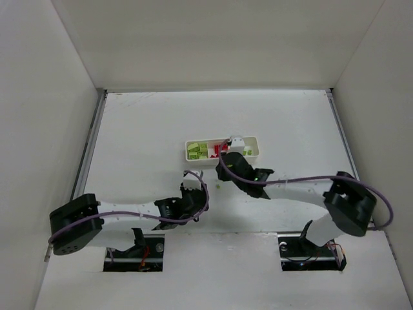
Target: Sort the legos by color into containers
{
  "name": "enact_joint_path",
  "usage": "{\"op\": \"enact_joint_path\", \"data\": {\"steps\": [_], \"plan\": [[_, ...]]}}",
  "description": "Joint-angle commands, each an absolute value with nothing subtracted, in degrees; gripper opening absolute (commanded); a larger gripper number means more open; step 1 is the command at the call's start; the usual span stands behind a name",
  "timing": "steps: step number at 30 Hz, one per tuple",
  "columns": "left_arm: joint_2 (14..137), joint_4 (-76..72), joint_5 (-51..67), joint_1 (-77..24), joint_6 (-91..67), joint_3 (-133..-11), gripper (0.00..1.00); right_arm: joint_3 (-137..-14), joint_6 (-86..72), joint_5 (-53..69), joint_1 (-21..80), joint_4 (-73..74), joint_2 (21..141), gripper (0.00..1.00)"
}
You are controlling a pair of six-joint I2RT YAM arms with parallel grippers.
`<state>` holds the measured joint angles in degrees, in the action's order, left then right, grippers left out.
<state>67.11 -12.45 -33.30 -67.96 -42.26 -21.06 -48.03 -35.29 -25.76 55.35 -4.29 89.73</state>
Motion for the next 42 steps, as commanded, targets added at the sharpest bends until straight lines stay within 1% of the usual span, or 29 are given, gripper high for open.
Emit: {"op": "enact_joint_path", "data": {"steps": [1,7,11,16,17,18,20,21,25,27,30,35,42], "plan": [[71.44,-17.31,-34.28,-69.21,-41.84,-25.21,0.40,-46.94,-32.44,-28.12,51.74,-5.01,79.65,0.22],[79.09,-20.13,-33.93,-68.95,-40.69,-29.52,0.44,-46.75,-29.97,-26.81,41.10,-5.36,77.43,0.23],[82.26,-20.30,-32.87,-67.90,-39.47,-32.34,0.47,-49.48,-29.18,-24.96,36.96,-5.89,81.20,0.24],[86.48,-20.30,-31.91,-67.19,-37.18,-35.42,0.47,-52.90,-29.18,-23.47,35.03,-6.06,86.12,0.26],[86.92,-20.30,-31.90,-67.02,-36.66,-35.85,0.47,-53.52,-29.09,-23.29,34.76,-5.89,86.83,0.28],[87.36,-20.30,-32.17,-66.93,-36.30,-36.12,0.47,-53.79,-29.09,-23.47,34.76,-5.89,87.01,0.33],[87.89,-20.30,-31.91,-66.49,-36.04,-36.56,0.47,-53.44,-29.44,-23.73,34.76,-6.24,86.23,0.47],[87.98,-20.30,-31.82,-66.31,-35.95,-36.65,0.48,-53.09,-29.53,-23.73,34.76,-6.50,85.70,0.50],[89.03,-20.48,-31.12,-65.17,-35.16,-37.00,0.48,-51.07,-29.44,-23.64,35.02,-7.03,83.50,0.51],[90.00,-20.83,-30.50,-64.73,-34.81,-37.18,0.46,-49.32,-29.53,-23.73,35.02,-7.56,82.01,0.51],[91.05,-20.74,-28.66,-64.29,-34.37,-38.05,0.41,-46.50,-29.79,-23.64,35.20,-8.17,79.37,0.50],[92.81,-20.30,-28.83,-64.11,-35.07,-38.58,0.33,-43.34,-29.97,-23.55,35.99,-8.79,75.77,0.50],[94.57,-19.69,-28.74,-64.29,-35.68,-39.20,0.27,-41.05,-30.23,-23.47,35.82,-9.23,73.21,0.51]]}}
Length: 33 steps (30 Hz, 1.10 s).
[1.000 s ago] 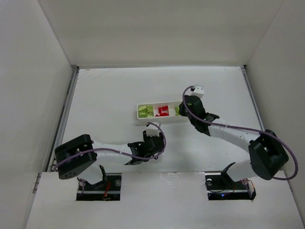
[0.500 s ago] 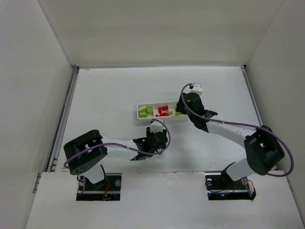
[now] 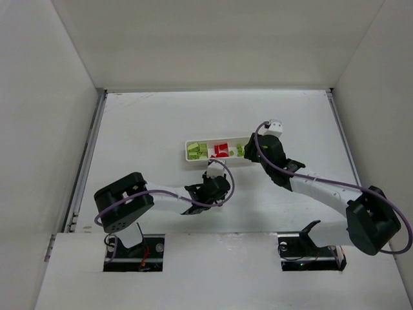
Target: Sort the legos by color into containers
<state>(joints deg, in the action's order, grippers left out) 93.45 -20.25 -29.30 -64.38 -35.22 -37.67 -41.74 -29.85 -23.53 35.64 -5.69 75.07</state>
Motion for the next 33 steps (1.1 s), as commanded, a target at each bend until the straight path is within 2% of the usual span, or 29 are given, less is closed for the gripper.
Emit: {"op": "enact_joint_path", "data": {"steps": [1,13,23,26,29,31,33], "plan": [[94.66,-19.43,-28.74,-64.29,-35.86,-39.37,0.27,-40.96,-30.32,-23.29,35.73,-9.32,73.13,0.51],[94.67,-17.93,-30.93,-64.38,-34.72,-40.17,0.12,-38.32,-31.11,-23.81,36.08,-9.67,68.92,0.51],[81.57,-16.08,-30.77,-62.10,-32.79,-42.62,0.12,-26.91,-39.80,-33.22,35.20,-10.81,55.39,0.50],[82.35,-16.35,-28.75,-59.99,-31.12,-46.31,0.12,-22.60,-42.62,-33.22,32.22,-11.69,51.87,0.39],[85.86,-16.70,-26.46,-57.79,-29.97,-51.22,0.13,-20.40,-44.38,-32.43,28.18,-11.60,48.96,0.23],[89.19,-17.14,-24.79,-56.21,-29.36,-55.09,0.13,-18.90,-46.40,-31.47,26.77,-12.13,47.38,0.19],[93.23,-18.01,-22.51,-54.63,-29.09,-59.04,0.13,-17.67,-47.28,-29.54,25.71,-13.35,46.41,0.20]]}}
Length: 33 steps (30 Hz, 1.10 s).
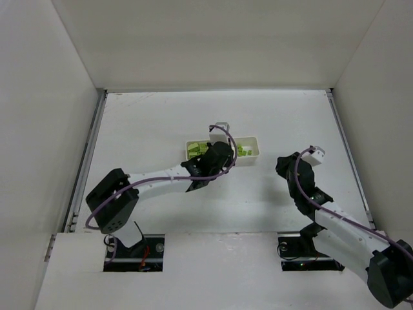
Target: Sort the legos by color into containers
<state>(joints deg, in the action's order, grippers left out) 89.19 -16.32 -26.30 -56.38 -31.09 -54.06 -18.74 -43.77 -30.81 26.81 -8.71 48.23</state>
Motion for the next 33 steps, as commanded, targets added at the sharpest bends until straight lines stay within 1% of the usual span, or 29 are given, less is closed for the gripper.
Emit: {"op": "enact_joint_path", "data": {"steps": [1,6,10,12,17,22,23,24,25,28,33], "plan": [[95.17,-18.45,-21.54,-53.84,-29.00,-60.72,0.13,-17.49,-47.20,-28.75,25.45,-14.14,46.32,0.23],[103.87,-17.23,-18.64,-52.25,-28.48,-69.94,0.15,-17.23,-47.20,-26.54,24.56,-15.55,47.72,0.34],[107.84,-15.83,-18.54,-51.81,-27.51,-74.87,0.20,-17.67,-46.67,-25.31,24.92,-16.08,47.81,0.43],[108.37,-15.03,-18.81,-51.90,-26.99,-76.20,0.26,-17.32,-46.58,-25.66,24.83,-16.17,47.46,0.45],[106.53,-14.68,-19.86,-51.81,-25.75,-75.59,0.45,-17.40,-46.50,-25.40,24.56,-16.17,46.76,0.48],[100.12,-14.68,-21.96,-51.55,-24.35,-71.99,0.63,-17.31,-46.67,-24.96,24.56,-16.26,47.11,0.49],[98.45,-14.85,-22.84,-51.46,-24.08,-70.59,0.69,-17.40,-46.50,-25.31,24.56,-16.26,47.11,0.49],[96.96,-14.94,-23.46,-51.20,-24.00,-69.10,0.91,-17.49,-46.41,-25.75,24.56,-16.26,47.11,0.49],[95.38,-14.59,-23.99,-50.85,-23.99,-67.86,1.00,-17.40,-46.41,-26.45,24.56,-16.35,47.28,0.49],[90.19,-14.33,-25.57,-49.35,-24.43,-62.34,1.00,-17.31,-46.32,-26.19,24.56,-16.35,47.81,0.49],[77.11,-13.63,-30.76,-45.05,-27.41,-49.33,1.00,-17.23,-45.88,-27.94,24.74,-16.35,47.37,0.50]]}}
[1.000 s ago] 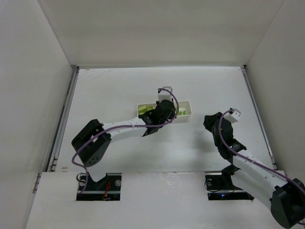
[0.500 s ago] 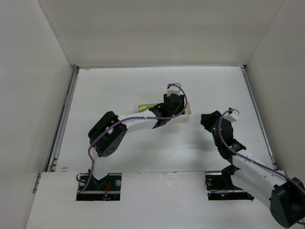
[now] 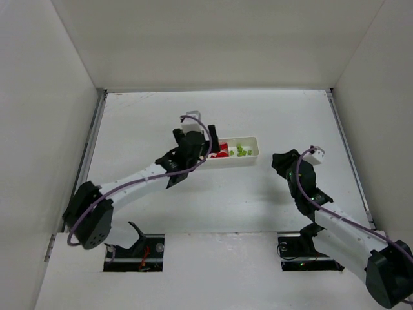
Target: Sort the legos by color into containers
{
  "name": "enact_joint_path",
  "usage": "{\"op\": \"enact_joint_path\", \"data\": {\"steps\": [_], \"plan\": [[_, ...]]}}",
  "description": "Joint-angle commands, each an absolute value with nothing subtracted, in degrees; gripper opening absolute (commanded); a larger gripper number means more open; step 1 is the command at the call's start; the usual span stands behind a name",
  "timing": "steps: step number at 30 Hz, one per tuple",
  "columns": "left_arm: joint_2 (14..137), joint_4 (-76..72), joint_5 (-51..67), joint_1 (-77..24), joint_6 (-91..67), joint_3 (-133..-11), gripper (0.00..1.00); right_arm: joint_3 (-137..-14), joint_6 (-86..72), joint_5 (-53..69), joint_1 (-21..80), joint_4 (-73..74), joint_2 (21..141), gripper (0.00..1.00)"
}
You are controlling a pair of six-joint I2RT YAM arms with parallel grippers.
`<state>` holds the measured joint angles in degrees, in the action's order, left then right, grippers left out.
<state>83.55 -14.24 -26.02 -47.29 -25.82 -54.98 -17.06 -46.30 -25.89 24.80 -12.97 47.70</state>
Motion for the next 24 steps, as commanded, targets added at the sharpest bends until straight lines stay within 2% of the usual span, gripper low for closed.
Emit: {"op": "enact_joint_path", "data": {"steps": [1,9,15,24], "plan": [[73.86,-13.01,-31.20,-43.82,-28.38,-46.78,1.00,-17.23,-45.79,-28.04,24.74,-16.35,47.63,0.51],[51.96,1.03,-30.76,-31.08,-41.73,-31.30,1.00,-18.28,-43.68,-30.93,27.02,-19.07,53.08,0.75],[42.73,9.48,-26.20,-23.08,-45.26,-23.74,1.00,-17.23,-42.80,-36.38,28.17,-19.34,51.42,0.82],[42.80,8.88,-21.01,-18.32,-44.03,-19.60,1.00,-17.40,-42.01,-37.27,28.87,-19.42,51.50,0.86]]}}
